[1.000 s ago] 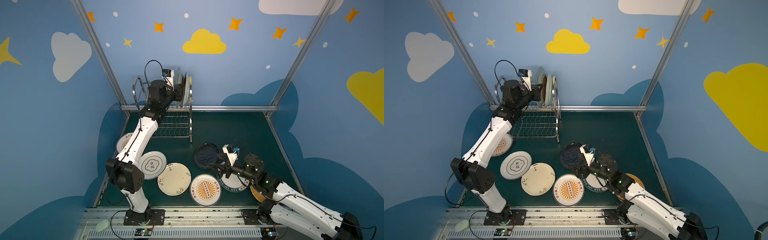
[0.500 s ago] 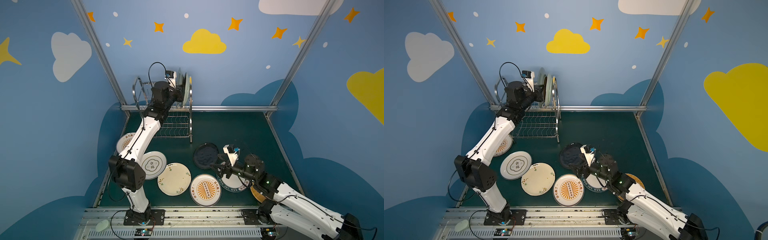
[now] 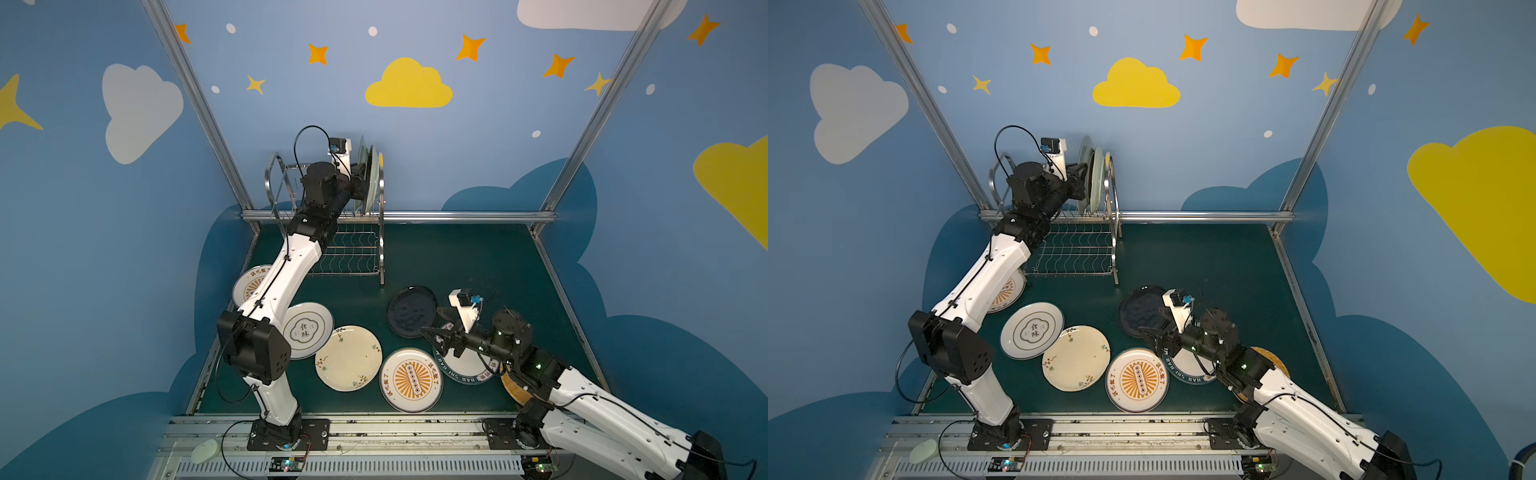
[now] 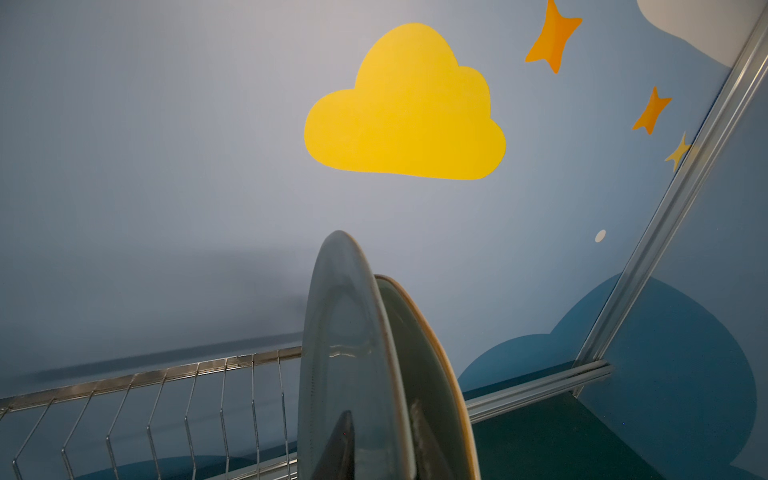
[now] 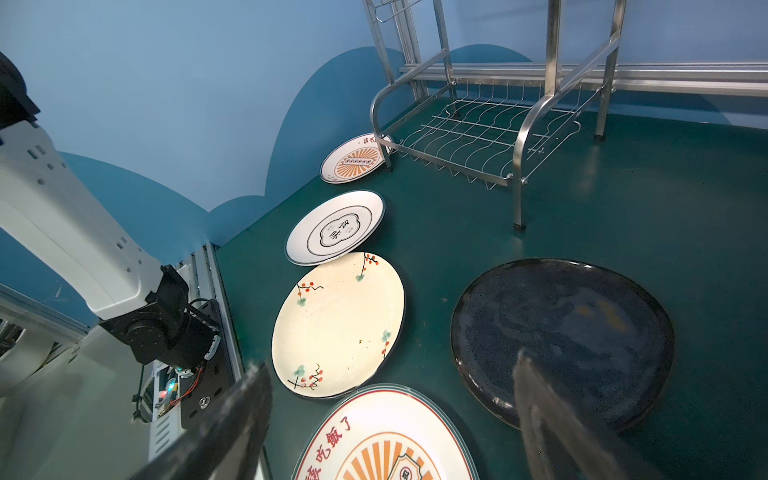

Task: Load the plates into the dish rack
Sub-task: 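Lower the pale green plate into the top rack slots beside the sunflower plate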

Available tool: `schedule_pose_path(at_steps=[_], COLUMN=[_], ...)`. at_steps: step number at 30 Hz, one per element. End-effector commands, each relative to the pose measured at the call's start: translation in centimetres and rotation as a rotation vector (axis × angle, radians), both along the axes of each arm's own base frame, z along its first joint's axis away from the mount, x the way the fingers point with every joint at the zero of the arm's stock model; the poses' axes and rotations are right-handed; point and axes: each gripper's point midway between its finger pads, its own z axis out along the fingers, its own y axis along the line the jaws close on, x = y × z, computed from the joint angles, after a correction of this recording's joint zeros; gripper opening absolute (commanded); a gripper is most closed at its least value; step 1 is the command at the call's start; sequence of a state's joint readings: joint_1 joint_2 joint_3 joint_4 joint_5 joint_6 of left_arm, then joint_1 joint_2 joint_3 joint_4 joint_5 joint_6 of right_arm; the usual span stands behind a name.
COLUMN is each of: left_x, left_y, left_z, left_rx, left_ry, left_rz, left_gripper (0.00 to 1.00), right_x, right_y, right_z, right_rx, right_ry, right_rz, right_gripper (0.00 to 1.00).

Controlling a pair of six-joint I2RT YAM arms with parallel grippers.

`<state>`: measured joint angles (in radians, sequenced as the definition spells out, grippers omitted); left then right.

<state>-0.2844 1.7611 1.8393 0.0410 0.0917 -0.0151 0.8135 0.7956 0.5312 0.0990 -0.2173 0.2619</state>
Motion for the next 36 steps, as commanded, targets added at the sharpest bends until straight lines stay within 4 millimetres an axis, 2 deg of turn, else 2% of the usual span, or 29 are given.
schedule_pose_path(at_steps=[1,18,30,36], left_x=[-1.5,-2.7,-3.3,-4.2], left_y=[0.8,0.8,1.1,1.2], left_z=[3.0,4.9,6.2,7.2], left_rx=[-0.019,-0.062,-0.084,-0.124], left_ry=[-0.073,-0.097,-0.106,-0.105], left_rz=[0.019,-0.002,-0.006,-0.023], left_gripper=[0.26,0.33,0.33,0.34], right_x=[-0.2,-0.6,-0.9,-1.0], right_y=[-0.1,-0.4,-0.8,-1.0], right_z=[1.2,1.6,2.2,2.5], right_rx=[0.028,0.041,0.058,0.069], right_ry=[-0.014,-0.021,-0.037,-0.046], right_rz=[-0.002,0.0,-0.002,-0.005], right_gripper=[0.89,0.89,0.89,0.89])
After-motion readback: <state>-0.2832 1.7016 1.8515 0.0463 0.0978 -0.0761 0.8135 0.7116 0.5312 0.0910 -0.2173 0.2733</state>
